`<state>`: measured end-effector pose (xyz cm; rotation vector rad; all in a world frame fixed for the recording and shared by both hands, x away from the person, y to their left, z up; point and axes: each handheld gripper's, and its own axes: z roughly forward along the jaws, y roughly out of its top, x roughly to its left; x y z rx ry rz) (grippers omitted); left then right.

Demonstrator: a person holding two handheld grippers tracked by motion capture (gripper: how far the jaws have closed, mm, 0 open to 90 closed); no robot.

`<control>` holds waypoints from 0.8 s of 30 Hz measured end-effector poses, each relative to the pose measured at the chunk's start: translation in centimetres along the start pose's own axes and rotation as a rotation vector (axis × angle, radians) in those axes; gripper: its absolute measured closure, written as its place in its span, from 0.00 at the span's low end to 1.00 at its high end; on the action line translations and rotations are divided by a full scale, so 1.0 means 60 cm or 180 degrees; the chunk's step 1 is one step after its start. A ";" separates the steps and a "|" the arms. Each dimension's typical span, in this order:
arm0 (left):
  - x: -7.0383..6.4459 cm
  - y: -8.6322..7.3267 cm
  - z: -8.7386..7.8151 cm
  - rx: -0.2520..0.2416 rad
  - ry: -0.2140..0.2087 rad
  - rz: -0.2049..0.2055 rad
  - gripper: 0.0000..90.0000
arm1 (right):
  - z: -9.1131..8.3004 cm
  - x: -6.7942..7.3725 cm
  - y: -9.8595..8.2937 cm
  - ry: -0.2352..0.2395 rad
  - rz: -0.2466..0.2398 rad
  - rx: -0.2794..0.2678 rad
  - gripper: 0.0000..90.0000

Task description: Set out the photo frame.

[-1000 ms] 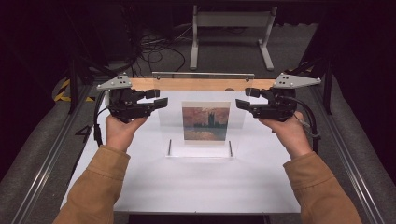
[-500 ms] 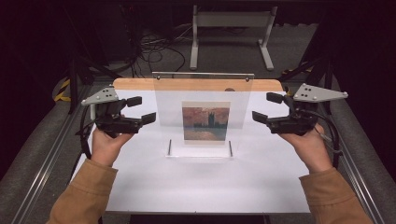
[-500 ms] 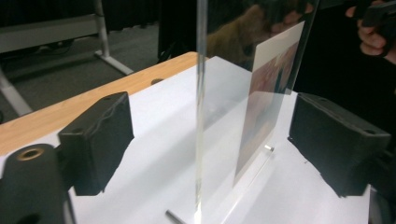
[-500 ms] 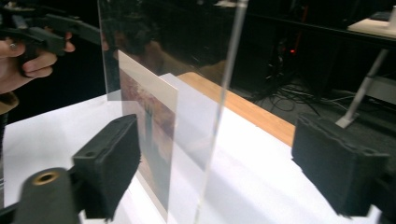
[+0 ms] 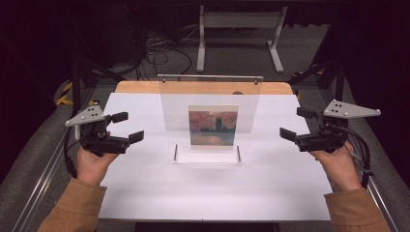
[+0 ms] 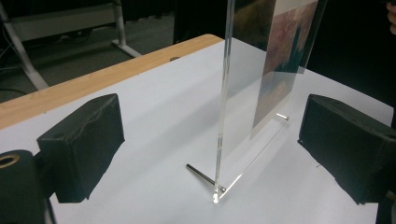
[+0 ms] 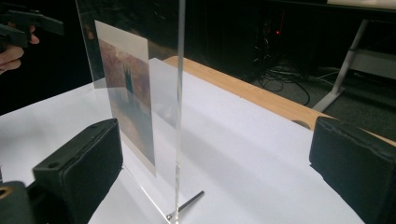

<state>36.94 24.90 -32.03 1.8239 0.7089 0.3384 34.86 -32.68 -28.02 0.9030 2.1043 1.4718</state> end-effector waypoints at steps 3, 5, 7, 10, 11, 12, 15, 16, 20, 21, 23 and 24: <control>0.006 -0.019 -0.005 -0.0016 0.0042 -0.0068 0.07 | -0.006 -0.006 -0.014 -0.0052 0.0007 0.0027 0.02; 0.010 -0.035 -0.008 -0.0015 0.0061 -0.0111 0.07 | -0.008 -0.010 -0.025 -0.0072 0.0017 0.0046 0.02; 0.013 -0.049 -0.012 0.0014 0.0105 -0.0091 0.07 | -0.010 -0.014 -0.037 -0.0041 0.0049 0.0043 0.02; 0.015 -0.064 -0.015 0.0038 0.0138 -0.0067 0.07 | -0.011 -0.019 -0.056 -0.0079 0.0064 0.0065 0.02; 0.015 -0.073 -0.016 0.0029 0.0147 -0.0104 0.07 | -0.011 -0.019 -0.056 -0.0079 0.0064 0.0065 0.02; 0.016 -0.083 -0.019 0.0043 0.0183 -0.0073 0.07 | -0.012 -0.023 -0.071 -0.0105 0.0092 0.0058 0.02; 0.018 -0.108 -0.020 0.0008 0.0202 -0.0104 0.07 | -0.013 -0.026 -0.083 -0.0121 0.0116 0.0059 0.01; 0.019 -0.116 -0.020 -0.0001 0.0209 -0.0119 0.07 | -0.013 -0.029 -0.092 -0.0116 0.0130 0.0038 0.01; 0.019 -0.143 -0.015 -0.0022 0.0367 -0.0209 0.07 | -0.011 -0.035 -0.120 -0.0196 0.0179 -0.0010 0.01; 0.017 -0.147 -0.013 -0.0013 0.0405 -0.0215 0.07 | -0.009 -0.037 -0.127 -0.0234 0.0196 -0.0017 0.01; 0.011 -0.153 -0.008 0.0049 0.0515 -0.0176 0.08 | -0.006 -0.040 -0.140 -0.0296 0.0217 -0.0041 0.01; 0.011 -0.155 -0.007 0.0056 0.0530 -0.0136 0.08 | -0.003 -0.041 -0.149 -0.0328 0.0243 -0.0047 0.00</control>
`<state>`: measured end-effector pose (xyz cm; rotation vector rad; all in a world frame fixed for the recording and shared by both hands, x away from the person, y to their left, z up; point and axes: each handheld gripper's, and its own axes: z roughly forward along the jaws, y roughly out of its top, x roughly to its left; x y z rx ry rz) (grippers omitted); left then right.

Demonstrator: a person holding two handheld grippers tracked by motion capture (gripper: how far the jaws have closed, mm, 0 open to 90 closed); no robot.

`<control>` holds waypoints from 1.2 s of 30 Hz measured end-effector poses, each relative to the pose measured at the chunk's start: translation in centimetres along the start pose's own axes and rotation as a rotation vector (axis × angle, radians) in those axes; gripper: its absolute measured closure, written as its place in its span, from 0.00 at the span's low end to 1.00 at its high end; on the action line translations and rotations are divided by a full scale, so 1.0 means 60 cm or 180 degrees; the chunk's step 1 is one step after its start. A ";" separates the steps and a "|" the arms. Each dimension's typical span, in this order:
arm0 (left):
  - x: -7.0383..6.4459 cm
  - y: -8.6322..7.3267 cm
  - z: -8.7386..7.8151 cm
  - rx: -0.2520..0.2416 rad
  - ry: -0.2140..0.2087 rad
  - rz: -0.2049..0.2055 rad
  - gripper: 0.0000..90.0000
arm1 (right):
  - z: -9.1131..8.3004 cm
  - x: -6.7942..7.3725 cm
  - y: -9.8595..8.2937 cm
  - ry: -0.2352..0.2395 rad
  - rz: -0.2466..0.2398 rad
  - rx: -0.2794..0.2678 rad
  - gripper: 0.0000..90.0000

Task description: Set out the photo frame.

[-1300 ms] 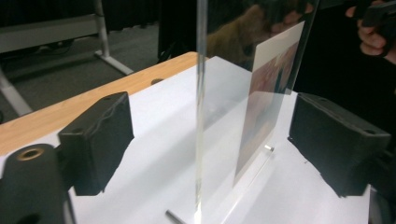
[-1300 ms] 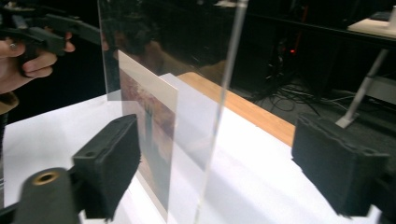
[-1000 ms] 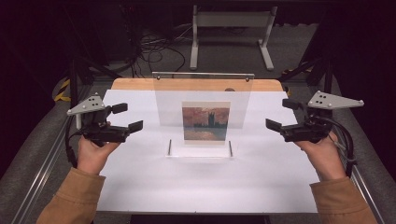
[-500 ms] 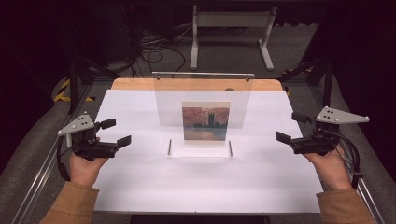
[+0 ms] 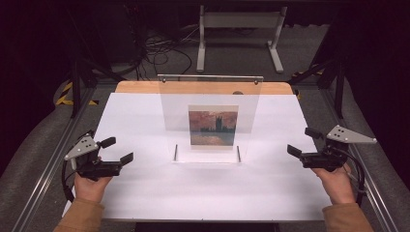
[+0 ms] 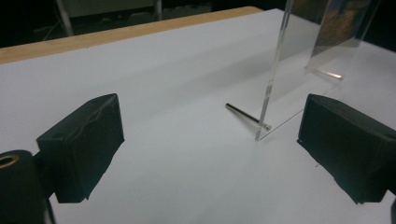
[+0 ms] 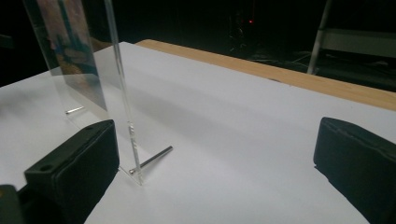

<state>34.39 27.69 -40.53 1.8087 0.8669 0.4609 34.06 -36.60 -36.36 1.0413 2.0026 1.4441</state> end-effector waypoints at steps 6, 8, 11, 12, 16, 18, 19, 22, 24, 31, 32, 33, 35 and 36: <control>-0.009 -0.021 0.011 -0.0039 0.0177 0.0039 0.08 | 0.014 -0.004 -0.035 -0.0093 0.0013 0.0049 0.00; -0.013 -0.030 0.016 -0.0011 0.0291 0.0174 0.08 | 0.015 -0.004 -0.045 -0.0125 0.0019 0.0040 0.00; -0.015 -0.037 0.020 -0.0035 0.0300 0.0166 0.07 | 0.016 -0.002 -0.062 -0.0172 0.0042 0.0040 0.00; -0.012 -0.040 0.021 -0.0058 0.0266 0.0131 0.07 | 0.017 -0.002 -0.066 -0.0181 0.0050 0.0041 0.00; -0.005 -0.051 0.032 0.0046 0.0253 0.0059 0.07 | 0.025 -0.001 -0.087 -0.0289 0.0033 0.0063 0.00; -0.005 -0.055 0.040 0.0152 0.0300 0.0101 0.07 | 0.031 -0.002 -0.098 -0.0320 0.0046 0.0083 0.00; -0.004 -0.056 0.042 0.0167 0.0300 0.0114 0.07 | 0.035 -0.004 -0.104 -0.0313 0.0073 0.0097 0.00; -0.005 -0.059 0.050 0.0196 0.0262 0.0090 0.07 | 0.047 -0.009 -0.119 -0.0276 0.0165 0.0156 0.00; 0.000 -0.062 0.055 0.0224 0.0254 0.0095 0.07 | 0.054 -0.008 -0.128 -0.0283 0.0142 0.0232 0.00; 0.011 -0.066 0.061 0.0251 0.0157 -0.0041 0.08 | 0.065 0.001 -0.132 -0.0297 -0.0021 0.0386 0.00; 0.009 -0.066 0.061 0.0254 0.0160 -0.0004 0.08 | 0.064 0.000 -0.131 -0.0306 -0.0005 0.0375 0.00; 0.009 -0.066 0.061 0.0254 0.0160 -0.0004 0.08 | 0.064 0.000 -0.131 -0.0306 -0.0005 0.0375 0.00; 0.007 -0.065 0.062 0.0241 0.0149 0.0029 0.08 | 0.064 -0.001 -0.132 -0.0313 0.0000 0.0365 0.00; 0.007 -0.065 0.062 0.0244 0.0146 0.0024 0.08 | 0.064 0.000 -0.131 -0.0316 0.0005 0.0373 0.00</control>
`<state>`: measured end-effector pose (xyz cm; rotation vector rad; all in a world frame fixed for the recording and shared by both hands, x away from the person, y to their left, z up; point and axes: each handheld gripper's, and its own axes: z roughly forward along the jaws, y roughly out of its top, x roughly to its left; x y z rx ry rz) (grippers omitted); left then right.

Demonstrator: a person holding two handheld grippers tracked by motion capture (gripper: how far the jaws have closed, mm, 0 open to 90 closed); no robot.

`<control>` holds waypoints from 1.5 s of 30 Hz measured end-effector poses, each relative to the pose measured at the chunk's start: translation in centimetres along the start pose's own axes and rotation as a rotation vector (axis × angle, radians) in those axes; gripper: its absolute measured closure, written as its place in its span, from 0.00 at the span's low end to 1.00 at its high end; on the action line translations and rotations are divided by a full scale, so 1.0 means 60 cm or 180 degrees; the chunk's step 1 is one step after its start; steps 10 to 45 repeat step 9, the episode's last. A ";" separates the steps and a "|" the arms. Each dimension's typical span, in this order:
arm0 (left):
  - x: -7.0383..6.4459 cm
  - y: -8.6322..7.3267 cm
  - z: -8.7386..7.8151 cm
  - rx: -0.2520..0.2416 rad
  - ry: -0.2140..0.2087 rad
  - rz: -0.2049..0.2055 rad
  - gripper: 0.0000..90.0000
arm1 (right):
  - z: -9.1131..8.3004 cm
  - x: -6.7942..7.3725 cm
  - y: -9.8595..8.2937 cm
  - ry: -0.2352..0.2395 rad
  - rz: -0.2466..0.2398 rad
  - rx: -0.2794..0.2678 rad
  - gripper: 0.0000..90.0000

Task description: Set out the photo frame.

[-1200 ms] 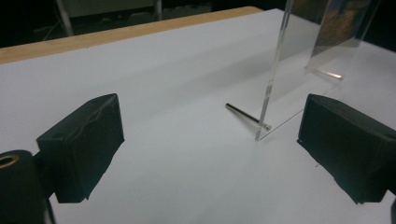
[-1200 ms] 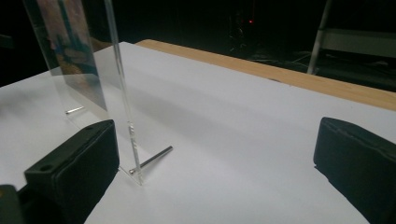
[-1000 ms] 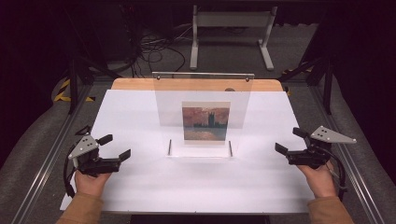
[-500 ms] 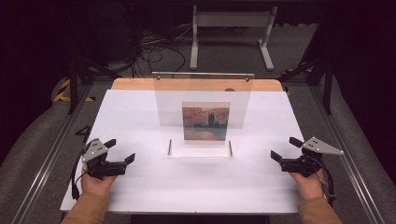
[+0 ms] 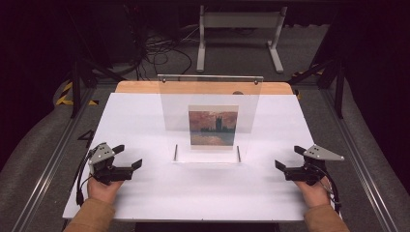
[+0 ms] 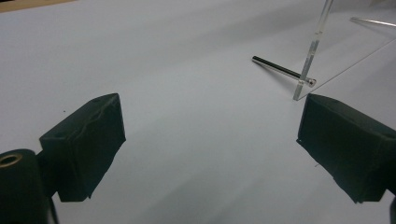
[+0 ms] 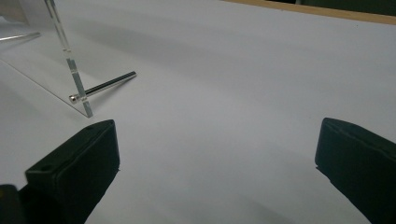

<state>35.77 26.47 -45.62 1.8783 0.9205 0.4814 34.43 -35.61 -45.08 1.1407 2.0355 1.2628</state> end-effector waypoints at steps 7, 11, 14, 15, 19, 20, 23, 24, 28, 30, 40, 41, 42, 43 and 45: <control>-0.001 0.000 0.000 -0.0009 -0.0028 0.0002 0.08 | 0.002 0.002 0.000 -0.0019 -0.0034 0.0021 0.00; -0.001 0.000 -0.001 -0.0006 -0.0021 -0.0006 0.08 | 0.002 0.002 0.000 -0.0020 -0.0034 0.0020 0.00; -0.001 0.000 -0.001 -0.0006 -0.0021 -0.0006 0.08 | 0.002 0.002 0.000 -0.0020 -0.0034 0.0020 0.00; -0.001 0.000 -0.001 -0.0006 -0.0021 -0.0006 0.08 | 0.002 0.002 0.000 -0.0020 -0.0034 0.0020 0.00; -0.001 0.000 -0.001 -0.0006 -0.0021 -0.0006 0.08 | 0.002 0.002 0.000 -0.0020 -0.0034 0.0020 0.00; -0.001 0.000 -0.001 -0.0006 -0.0021 -0.0006 0.08 | 0.002 0.002 0.000 -0.0020 -0.0034 0.0020 0.00; -0.001 0.000 -0.001 -0.0006 -0.0021 -0.0006 0.08 | 0.002 0.002 0.000 -0.0020 -0.0034 0.0020 0.00; -0.001 0.000 -0.001 -0.0006 -0.0021 -0.0006 0.08 | 0.002 0.002 0.000 -0.0020 -0.0034 0.0020 0.00; -0.001 0.000 -0.001 -0.0006 -0.0021 -0.0006 0.08 | 0.002 0.002 0.000 -0.0020 -0.0034 0.0020 0.00; -0.001 0.000 -0.001 -0.0006 -0.0021 -0.0006 0.08 | 0.002 0.002 0.000 -0.0020 -0.0034 0.0020 0.00; -0.001 0.000 -0.001 -0.0006 -0.0021 -0.0006 0.08 | 0.002 0.002 0.000 -0.0020 -0.0034 0.0020 0.00; -0.001 0.000 -0.001 -0.0006 -0.0021 -0.0006 0.08 | 0.002 0.002 0.000 -0.0020 -0.0034 0.0020 0.00; -0.001 0.000 -0.001 -0.0006 -0.0021 -0.0006 0.08 | 0.002 0.002 0.000 -0.0020 -0.0034 0.0020 0.00; -0.001 0.000 -0.001 -0.0006 -0.0021 -0.0006 0.08 | 0.002 0.002 0.000 -0.0020 -0.0034 0.0020 0.00; -0.001 0.000 -0.001 -0.0006 -0.0021 -0.0006 0.08 | 0.002 0.002 0.000 -0.0020 -0.0034 0.0020 0.00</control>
